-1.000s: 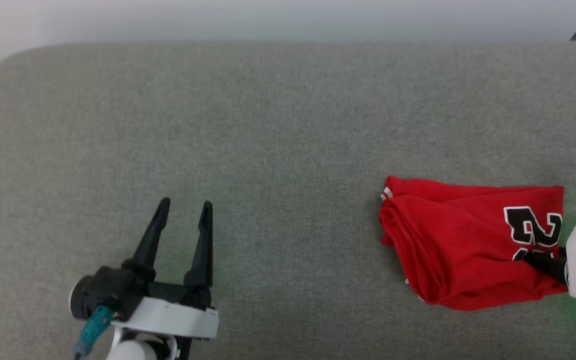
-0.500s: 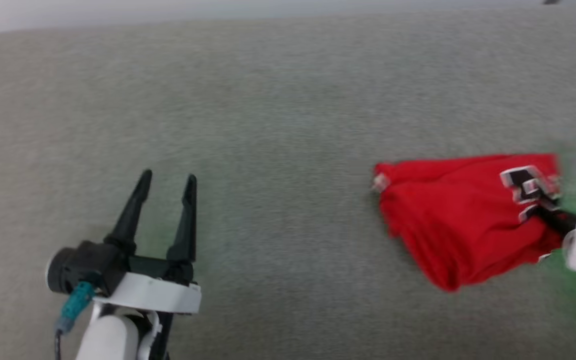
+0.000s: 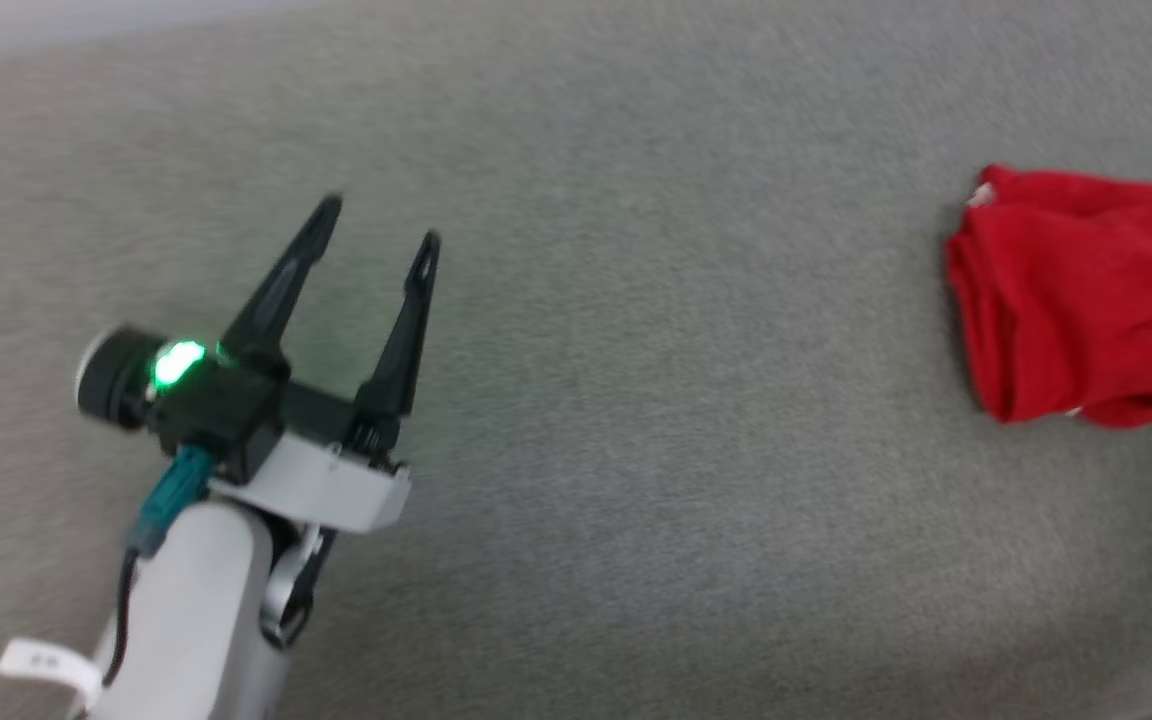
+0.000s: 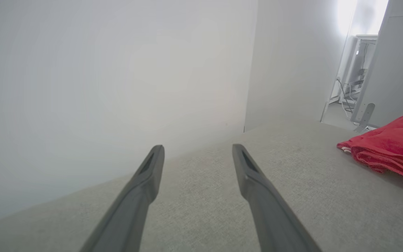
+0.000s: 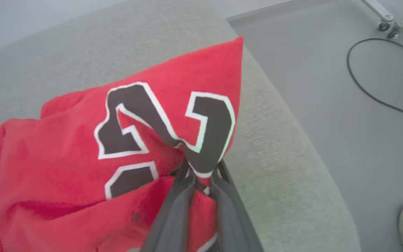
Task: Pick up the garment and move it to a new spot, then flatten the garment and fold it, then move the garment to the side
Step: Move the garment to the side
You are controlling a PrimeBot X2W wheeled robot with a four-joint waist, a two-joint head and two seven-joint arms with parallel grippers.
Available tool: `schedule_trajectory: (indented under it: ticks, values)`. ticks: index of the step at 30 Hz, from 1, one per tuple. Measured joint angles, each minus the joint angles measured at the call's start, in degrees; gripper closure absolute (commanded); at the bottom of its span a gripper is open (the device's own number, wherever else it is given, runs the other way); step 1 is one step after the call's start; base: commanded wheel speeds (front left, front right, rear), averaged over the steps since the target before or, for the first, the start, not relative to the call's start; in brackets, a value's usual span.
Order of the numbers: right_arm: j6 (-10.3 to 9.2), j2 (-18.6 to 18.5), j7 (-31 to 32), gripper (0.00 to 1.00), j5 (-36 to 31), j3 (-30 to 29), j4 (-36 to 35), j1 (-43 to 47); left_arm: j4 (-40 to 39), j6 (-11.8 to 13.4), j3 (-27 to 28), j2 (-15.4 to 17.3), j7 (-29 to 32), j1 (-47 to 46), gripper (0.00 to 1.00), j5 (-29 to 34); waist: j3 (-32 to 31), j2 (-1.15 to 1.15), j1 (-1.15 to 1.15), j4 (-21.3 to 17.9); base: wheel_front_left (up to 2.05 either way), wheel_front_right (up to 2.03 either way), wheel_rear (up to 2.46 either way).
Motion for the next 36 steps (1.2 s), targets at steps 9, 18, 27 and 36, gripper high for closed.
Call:
schedule_trajectory:
  ticks: [9, 18, 27, 36]
  values:
    - [0.0, -1.87, -7.28, 1.0, -10.34, -0.7, 9.26, -10.88, 0.41, 0.0, -4.41, 2.99, 0.0, -8.21, 0.0, 0.27, 5.52, 0.0, 0.0, -3.72, 0.0, 0.0, 0.0]
    - [0.0, -1.32, -13.97, 1.0, -21.01, 2.13, 20.28, -21.1, -0.94, 0.0, -5.52, 5.72, 0.0, -10.46, 0.0, -0.04, 9.13, 0.0, 0.0, -4.22, 0.0, 0.0, 0.0]
    - [0.0, 1.9, -20.82, 1.0, -26.35, 3.0, 31.19, -26.41, -0.75, 0.0, -5.97, 6.43, 0.0, -10.87, 0.0, -0.05, 10.55, 0.0, 0.0, -3.24, 0.0, 0.0, 0.0]
    - [0.0, 2.72, -25.65, 0.0, -27.58, 2.92, 37.04, -28.46, 0.08, 0.0, -4.89, 5.52, 0.0, -10.02, 0.0, -0.24, 8.97, 0.0, 0.0, -3.24, 0.0, 0.0, 0.0]
